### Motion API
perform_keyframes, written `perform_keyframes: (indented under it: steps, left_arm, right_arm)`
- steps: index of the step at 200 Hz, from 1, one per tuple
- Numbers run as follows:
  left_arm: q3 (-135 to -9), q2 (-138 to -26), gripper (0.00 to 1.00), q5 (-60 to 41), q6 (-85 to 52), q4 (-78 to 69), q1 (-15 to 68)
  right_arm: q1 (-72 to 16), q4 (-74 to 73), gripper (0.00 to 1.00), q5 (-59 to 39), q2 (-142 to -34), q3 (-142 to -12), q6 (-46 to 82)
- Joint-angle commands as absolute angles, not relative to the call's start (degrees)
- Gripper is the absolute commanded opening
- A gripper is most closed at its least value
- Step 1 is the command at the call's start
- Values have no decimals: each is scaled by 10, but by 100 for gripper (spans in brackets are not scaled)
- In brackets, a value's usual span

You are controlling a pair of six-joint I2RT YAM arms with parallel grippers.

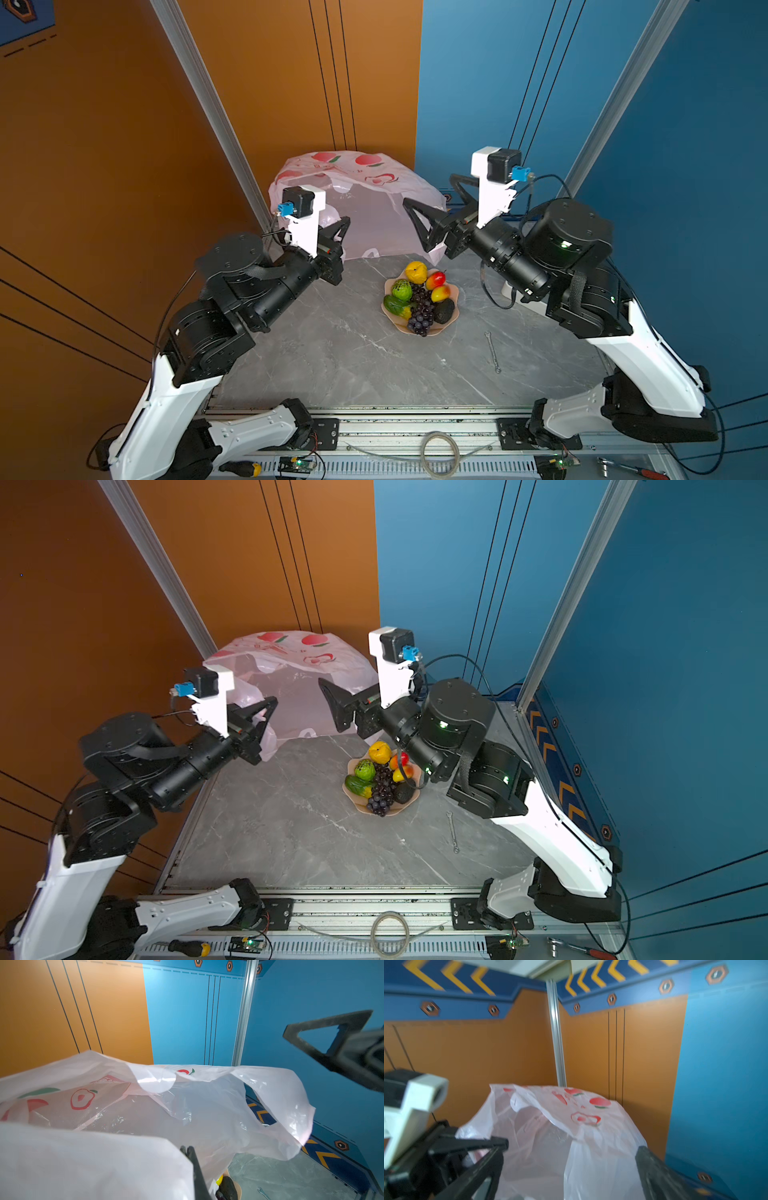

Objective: Place the fruits into the plastic bag

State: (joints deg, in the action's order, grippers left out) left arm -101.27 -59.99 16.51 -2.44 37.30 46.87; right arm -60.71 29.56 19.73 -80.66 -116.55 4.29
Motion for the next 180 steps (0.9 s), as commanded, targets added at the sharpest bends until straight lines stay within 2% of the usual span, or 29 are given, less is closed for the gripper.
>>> perform_keyframes:
  steps: [1,17,32,39,49,56,63,77,95,145,180]
  left_arm:
    - [-1015,-588,0,163,-51,365,473]
    - [-1011,-588,0,158,-57,372,474]
    - [-998,-583,0,155,-63,371,474]
    - [-993,-579,0,155,-66,372,474]
    - [-985,-574,0,155,-68,372,474]
    - [-980,-570,0,158,-69,374,474]
    - [-977,-566,0,161,-69,378,474]
    - [-970,-560,0,167,-70,386,474]
    - [-961,-553,0,170,-69,393,473]
    - [-953,-553,0,171,-67,399,470]
    - [-940,-554,0,172,-68,402,467]
  right_arm:
    - [-589,462,100,176,-815,-1109,106]
    - [-585,481,100,176,-821,-1086,132]
    - [-542,489,98,156,-836,-1064,160]
    - [-512,484,89,131,-846,-1045,176]
    - [-468,469,65,76,-864,-1006,202]
    - [-444,451,59,35,-878,-976,217]
    - [-434,436,64,15,-889,-952,224]
    - [-445,430,85,42,-908,-925,221]
    - [-465,416,95,78,-911,-903,211]
    - [-482,418,96,109,-883,-904,212]
    - [-495,406,96,42,-823,-899,235]
